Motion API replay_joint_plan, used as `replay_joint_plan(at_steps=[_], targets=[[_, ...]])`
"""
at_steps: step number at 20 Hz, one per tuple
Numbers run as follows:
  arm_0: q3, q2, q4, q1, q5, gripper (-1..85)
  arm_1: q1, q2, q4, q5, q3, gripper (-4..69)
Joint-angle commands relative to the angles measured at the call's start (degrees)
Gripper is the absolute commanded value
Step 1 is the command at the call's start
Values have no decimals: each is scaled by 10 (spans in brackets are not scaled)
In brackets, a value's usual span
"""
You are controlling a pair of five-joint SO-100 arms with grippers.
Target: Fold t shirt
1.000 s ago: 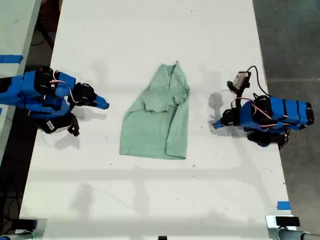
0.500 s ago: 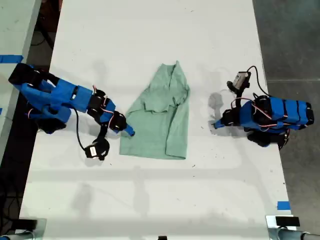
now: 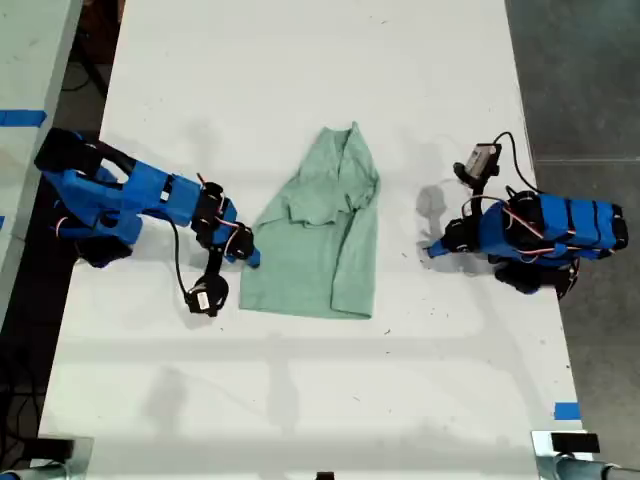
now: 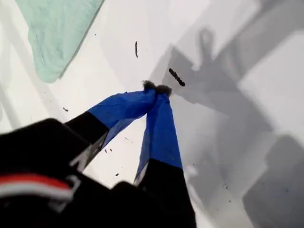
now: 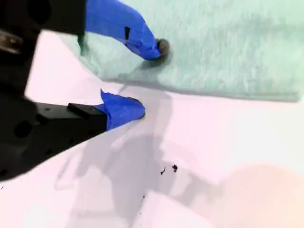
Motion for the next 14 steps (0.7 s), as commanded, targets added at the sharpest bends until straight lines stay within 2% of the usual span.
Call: replay_joint_plan(at_steps=[1,4,8,12,14], targets=[[-47,-24,-6,-9,1,130,-4,5,3,-2,10,-12],[-72,-69,11,-17,-21,1,-4,5,3,-2,10,-12],[-146,-76,82,-14,-33,0,-4,5,3,-2,10,-12],[-367,-113,243,-5,-36,0,-4,5,3,-2,10,-12],[-487,-137,284,-1,-22,0,-4,5,3,-2,10,-12]])
